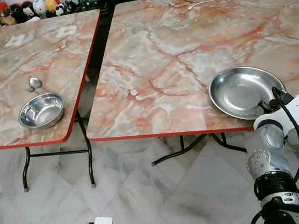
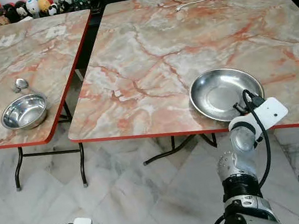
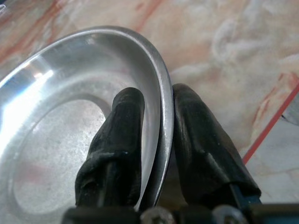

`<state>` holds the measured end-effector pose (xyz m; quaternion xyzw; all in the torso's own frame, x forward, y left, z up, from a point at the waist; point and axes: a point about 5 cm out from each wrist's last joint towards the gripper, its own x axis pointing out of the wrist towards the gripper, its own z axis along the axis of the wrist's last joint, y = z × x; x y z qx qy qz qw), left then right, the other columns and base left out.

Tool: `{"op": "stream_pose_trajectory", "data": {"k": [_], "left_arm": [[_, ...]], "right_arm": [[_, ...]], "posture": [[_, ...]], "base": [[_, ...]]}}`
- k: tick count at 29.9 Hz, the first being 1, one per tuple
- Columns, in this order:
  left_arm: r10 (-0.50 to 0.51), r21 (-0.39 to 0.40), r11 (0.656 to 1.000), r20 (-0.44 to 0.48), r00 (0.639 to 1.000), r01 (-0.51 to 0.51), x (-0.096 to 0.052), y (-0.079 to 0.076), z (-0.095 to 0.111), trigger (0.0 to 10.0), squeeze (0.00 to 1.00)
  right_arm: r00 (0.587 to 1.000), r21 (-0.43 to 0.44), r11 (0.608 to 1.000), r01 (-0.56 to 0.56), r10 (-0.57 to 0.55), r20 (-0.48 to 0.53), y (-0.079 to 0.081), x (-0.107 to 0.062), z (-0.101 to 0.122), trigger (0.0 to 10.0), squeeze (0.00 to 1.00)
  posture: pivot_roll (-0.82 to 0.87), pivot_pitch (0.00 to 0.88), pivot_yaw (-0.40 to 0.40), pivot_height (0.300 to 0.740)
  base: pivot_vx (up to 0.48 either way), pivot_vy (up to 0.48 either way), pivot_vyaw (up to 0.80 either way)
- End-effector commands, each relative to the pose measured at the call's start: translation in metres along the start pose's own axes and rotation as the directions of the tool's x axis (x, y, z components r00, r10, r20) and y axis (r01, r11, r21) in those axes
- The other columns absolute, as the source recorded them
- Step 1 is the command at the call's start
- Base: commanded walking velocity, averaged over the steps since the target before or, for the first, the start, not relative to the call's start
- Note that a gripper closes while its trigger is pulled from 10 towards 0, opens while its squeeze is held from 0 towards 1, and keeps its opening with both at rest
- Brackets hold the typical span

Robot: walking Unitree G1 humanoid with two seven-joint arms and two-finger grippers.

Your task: Setting the table

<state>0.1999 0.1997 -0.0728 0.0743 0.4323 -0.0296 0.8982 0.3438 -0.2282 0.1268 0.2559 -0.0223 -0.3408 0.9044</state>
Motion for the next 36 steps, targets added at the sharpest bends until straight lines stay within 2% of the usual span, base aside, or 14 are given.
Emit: {"op": "stream_pose_trajectory", "data": {"k": [1, 11, 15, 17, 18, 20, 23, 24, 25, 27, 28, 31, 34, 36], "left_arm": [[0.007, 0.017, 1.0, -0.03, 1.0, -0.006, -0.002, 0.004, -0.008, 10.0, 0.0], [0.002, 0.014, 1.0, -0.027, 1.0, -0.001, -0.002, 0.003, -0.008, 10.0, 0.0], [0.0, 0.014, 1.0, -0.027, 1.0, 0.0, -0.002, 0.002, -0.008, 10.0, 0.0], [0.001, 0.015, 1.0, -0.027, 1.0, -0.001, -0.002, 0.003, -0.008, 10.0, 0.0], [0.002, 0.014, 1.0, -0.027, 1.0, -0.002, -0.002, 0.003, -0.008, 10.0, 0.0], [0.003, 0.014, 1.0, -0.027, 1.0, -0.002, -0.002, 0.003, -0.008, 10.0, 0.0], [0.005, 0.008, 1.0, -0.024, 1.0, -0.004, -0.002, 0.004, -0.008, 10.0, 0.0], [0.004, 0.008, 1.0, -0.025, 1.0, -0.004, -0.002, 0.004, -0.008, 10.0, 0.0], [0.004, 0.008, 1.0, -0.025, 1.0, -0.004, -0.002, 0.004, -0.008, 10.0, 0.0], [0.005, 0.005, 1.0, -0.025, 1.0, -0.005, -0.002, 0.004, -0.008, 10.0, 0.0], [0.005, 0.005, 1.0, -0.025, 1.0, -0.005, -0.002, 0.004, -0.008, 10.0, 0.0], [0.008, -0.003, 1.0, -0.025, 1.0, -0.008, -0.002, 0.004, -0.009, 10.0, 0.0], [0.014, -0.019, 1.0, -0.027, 1.0, -0.015, -0.002, 0.004, -0.009, 10.0, 0.0], [0.021, -0.039, 0.999, -0.032, 0.999, -0.023, -0.002, 0.004, -0.011, 10.0, 0.0]], "right_arm": [[0.999, -0.017, 0.999, -0.027, 0.028, 0.034, 0.005, -0.003, 0.005, 10.0, 0.0], [0.997, -0.059, 0.998, -0.012, 0.017, 0.082, -0.001, -0.011, 0.012, 10.0, 0.0], [0.993, -0.099, 0.994, 0.047, -0.035, 0.114, -0.015, -0.015, 0.016, 10.0, 0.0], [0.986, -0.16, 0.987, 0.019, 0.008, 0.168, -0.016, -0.017, 0.023, 10.0, 0.0], [0.974, -0.225, 0.971, -0.075, 0.12, 0.193, -0.008, -0.021, 0.026, 10.0, 0.0], [0.961, -0.254, 0.955, -0.151, 0.202, 0.186, -0.002, -0.025, 0.026, 10.0, 0.0], [0.92, -0.325, 0.898, -0.296, 0.36, 0.157, 0.006, -0.035, 0.022, 10.0, 0.0], [0.89, -0.361, 0.855, -0.372, 0.439, 0.123, 0.009, -0.04, 0.018, 10.0, 0.0], [0.89, -0.361, 0.855, -0.372, 0.439, 0.123, 0.009, -0.04, 0.018, 10.0, 0.0], [0.847, -0.432, 0.785, -0.444, 0.525, 0.085, 0.011, -0.044, 0.016, 10.0, 0.0], [0.847, -0.432, 0.785, -0.444, 0.525, 0.085, 0.011, -0.044, 0.016, 10.0, 0.0], [0.79, -0.489, 0.707, -0.511, 0.61, 0.056, 0.015, -0.047, 0.019, 10.0, 0.0], [0.767, -0.488, 0.685, -0.541, 0.64, 0.048, 0.018, -0.047, 0.021, 10.0, 0.0], [0.778, -0.386, 0.73, -0.564, 0.626, 0.047, 0.019, -0.045, 0.022, 10.0, 0.0]], "posture": [[-0.12, 0.136, 0.073, 0.74], [-0.12, 0.137, 0.067, 0.74], [-0.12, 0.137, 0.065, 0.74], [-0.13, 0.138, 0.068, 0.74], [-0.13, 0.137, 0.069, 0.74], [-0.13, 0.137, 0.068, 0.74], [-0.13, 0.137, 0.066, 0.74], [-0.13, 0.135, 0.064, 0.74], [-0.13, 0.135, 0.064, 0.74], [-0.14, 0.136, 0.062, 0.74], [-0.14, 0.136, 0.062, 0.74], [-0.14, 0.131, 0.055, 0.74], [-0.14, 0.127, 0.053, 0.74], [-0.14, 0.123, 0.05, 0.74]], "base": [[0.0, 0.0, 0.0], [0.0, 0.0, 0.0], [0.0, 0.0, 0.0], [0.0, 0.0, 0.0], [0.0, 0.0, 0.0], [0.0, 0.0, 0.0], [0.0, 0.0, 0.0], [0.0, 0.0, 0.0], [0.0, 0.0, 0.0], [0.0, 0.0, 0.21], [0.0, 0.0, 0.42], [0.0, 0.0, 0.45], [0.0, 0.0, 0.47], [0.0, 0.0, 0.0]]}}
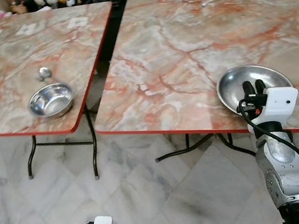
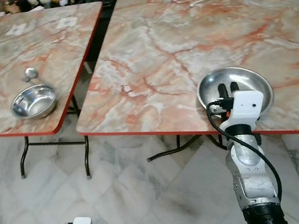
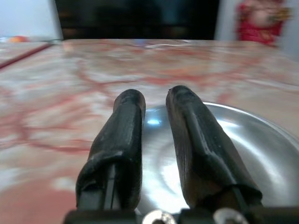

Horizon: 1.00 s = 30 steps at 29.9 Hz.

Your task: Setting the table

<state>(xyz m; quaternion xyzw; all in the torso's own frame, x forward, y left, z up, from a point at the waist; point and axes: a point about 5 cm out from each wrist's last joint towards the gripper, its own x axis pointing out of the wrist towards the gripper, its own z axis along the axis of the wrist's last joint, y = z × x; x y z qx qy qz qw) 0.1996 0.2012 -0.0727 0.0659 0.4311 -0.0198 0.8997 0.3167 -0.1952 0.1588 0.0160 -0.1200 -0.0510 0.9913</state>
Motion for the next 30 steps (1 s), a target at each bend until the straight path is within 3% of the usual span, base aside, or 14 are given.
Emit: {"op": "stream_pose_trajectory", "data": {"k": [1, 17, 30], "left_arm": [[0.012, -0.015, 1.0, -0.035, 0.999, -0.012, -0.002, 0.003, -0.01, 10.0, 0.0], [0.012, -0.004, 1.0, -0.049, 0.999, -0.013, -0.004, 0.004, -0.015, 10.0, 0.0], [0.014, -0.005, 1.0, -0.059, 0.998, -0.014, -0.004, 0.002, -0.019, 10.0, 0.0]], "right_arm": [[1.0, 0.06, 0.998, 0.01, -0.01, -0.001, -0.003, 0.001, 0.002, 10.0, 0.0], [1.0, 0.095, 0.995, -0.015, 0.016, -0.006, 0.017, 0.005, 0.003, 10.0, 0.0], [0.998, 0.141, 0.988, 0.058, -0.053, -0.04, 0.024, 0.014, 0.0, 10.0, 0.0]], "posture": [[-0.14, 0.121, 0.049, 0.74], [-0.14, 0.091, 0.056, 0.74], [-0.14, 0.075, 0.057, 0.74]], "base": [[0.0, 0.0, 0.0], [0.0, 0.305, 0.0], [0.0, 0.383, 0.0]]}}
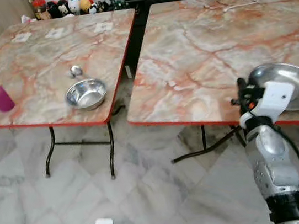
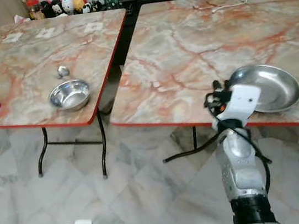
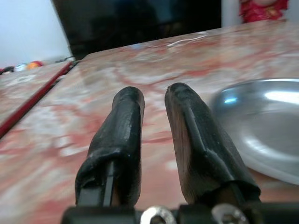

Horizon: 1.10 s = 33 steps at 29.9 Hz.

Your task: Setting the table

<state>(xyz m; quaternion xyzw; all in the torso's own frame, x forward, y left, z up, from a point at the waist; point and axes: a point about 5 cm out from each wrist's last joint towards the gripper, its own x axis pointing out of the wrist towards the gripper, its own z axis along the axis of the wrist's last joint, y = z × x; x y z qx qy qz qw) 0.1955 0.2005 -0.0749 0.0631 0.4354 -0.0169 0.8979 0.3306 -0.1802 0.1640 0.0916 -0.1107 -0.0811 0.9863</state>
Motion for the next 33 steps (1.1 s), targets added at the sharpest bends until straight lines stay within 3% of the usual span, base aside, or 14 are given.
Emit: {"op": "stream_pose_trajectory", "data": {"k": [1, 26, 33], "left_arm": [[0.012, 0.002, 1.0, -0.05, 0.999, -0.012, -0.003, 0.004, -0.015, 10.0, 0.0], [0.029, -0.018, 0.999, -0.048, 0.998, -0.029, -0.003, 0.007, -0.014, 10.0, 0.0], [0.026, -0.027, 0.999, -0.029, 0.999, -0.027, -0.003, 0.007, -0.011, 10.0, 0.0]], "right_arm": [[1.0, 0.0, 1.0, -0.023, 0.023, -0.014, 0.008, 0.0, -0.002, 10.0, 0.0], [0.999, -0.008, 1.0, -0.026, 0.026, -0.027, 0.015, 0.004, -0.003, 10.0, 0.0], [0.999, -0.003, 0.999, -0.033, 0.033, -0.036, 0.019, 0.004, -0.005, 10.0, 0.0]], "posture": [[-0.14, 0.074, 0.057, 0.74], [-0.12, 0.127, 0.056, 0.74], [-0.12, 0.134, 0.056, 0.74]], "base": [[0.0, 0.48, 0.0], [0.0, 0.476, 0.0], [0.0, 0.035, 0.0]]}}
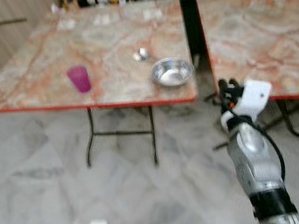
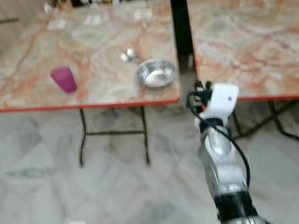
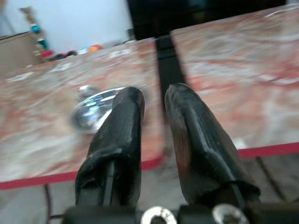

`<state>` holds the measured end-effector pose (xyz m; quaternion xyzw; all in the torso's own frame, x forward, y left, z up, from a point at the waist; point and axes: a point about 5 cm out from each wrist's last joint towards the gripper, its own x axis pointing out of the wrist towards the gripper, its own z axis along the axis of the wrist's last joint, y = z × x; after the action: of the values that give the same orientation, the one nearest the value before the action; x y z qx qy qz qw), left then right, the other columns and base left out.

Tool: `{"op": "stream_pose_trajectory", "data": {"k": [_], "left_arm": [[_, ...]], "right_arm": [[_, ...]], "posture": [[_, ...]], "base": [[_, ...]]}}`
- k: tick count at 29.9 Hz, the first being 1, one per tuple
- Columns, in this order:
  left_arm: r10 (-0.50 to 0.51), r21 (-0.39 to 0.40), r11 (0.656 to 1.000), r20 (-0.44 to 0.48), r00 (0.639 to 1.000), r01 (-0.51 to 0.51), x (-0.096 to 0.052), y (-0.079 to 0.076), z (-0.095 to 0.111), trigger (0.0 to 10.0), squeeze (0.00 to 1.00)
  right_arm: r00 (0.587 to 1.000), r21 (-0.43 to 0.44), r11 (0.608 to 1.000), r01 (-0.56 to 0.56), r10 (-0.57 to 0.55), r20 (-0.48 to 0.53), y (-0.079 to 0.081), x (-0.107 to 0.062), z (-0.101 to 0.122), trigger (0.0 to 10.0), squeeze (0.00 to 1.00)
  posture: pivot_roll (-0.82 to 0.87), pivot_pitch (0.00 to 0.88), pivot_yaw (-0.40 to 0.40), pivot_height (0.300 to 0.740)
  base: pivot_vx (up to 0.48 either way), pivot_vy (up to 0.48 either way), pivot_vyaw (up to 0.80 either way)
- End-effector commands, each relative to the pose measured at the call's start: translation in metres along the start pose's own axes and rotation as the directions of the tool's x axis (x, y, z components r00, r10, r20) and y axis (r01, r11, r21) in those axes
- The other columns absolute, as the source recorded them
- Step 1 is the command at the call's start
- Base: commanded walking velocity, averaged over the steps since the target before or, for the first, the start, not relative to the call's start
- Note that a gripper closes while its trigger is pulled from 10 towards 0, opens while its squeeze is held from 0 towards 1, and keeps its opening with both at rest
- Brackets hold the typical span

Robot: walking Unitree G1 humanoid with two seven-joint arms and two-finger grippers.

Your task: Setting the table

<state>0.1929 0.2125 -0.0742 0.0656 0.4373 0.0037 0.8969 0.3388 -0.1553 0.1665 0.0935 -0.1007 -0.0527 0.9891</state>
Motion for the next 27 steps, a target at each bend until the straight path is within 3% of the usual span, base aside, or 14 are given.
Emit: {"op": "stream_pose_trajectory", "data": {"k": [1, 7, 27], "left_arm": [[-0.014, -0.014, 1.0, -0.023, 1.0, 0.013, -0.001, -0.0044, -0.0076, 10.0, 0.0], [-0.027, -0.014, 1.0, -0.025, 0.999, 0.027, -0.0008, -0.0049, -0.0068, 10.0, 0.0], [-0.042, -0.015, 0.999, -0.01, 0.999, 0.041, 0.0002, -0.0078, -0.0025, 10.0, 0.0]], "right_arm": [[1.0, -0.012, 1.0, 0.021, -0.022, -0.012, -0.0073, -0.0003, -0.0015, 10.0, 0.0], [1.0, -0.014, 1.0, 0.022, -0.022, -0.014, -0.0076, 0.0005, -0.0016, 10.0, 0.0], [0.999, 0.008, 0.999, 0.054, -0.054, -0.005, -0.0112, 0.0023, -0.0003, 10.0, 0.0]], "posture": [[-0.12, 0.135, 0.055, 0.74], [-0.12, 0.136, 0.055, 0.74], [-0.11, 0.135, 0.055, 0.74]], "base": [[0.0, 0.0, 0.0], [0.0, 0.0, 0.0], [0.314, 0.0, 0.0]]}}
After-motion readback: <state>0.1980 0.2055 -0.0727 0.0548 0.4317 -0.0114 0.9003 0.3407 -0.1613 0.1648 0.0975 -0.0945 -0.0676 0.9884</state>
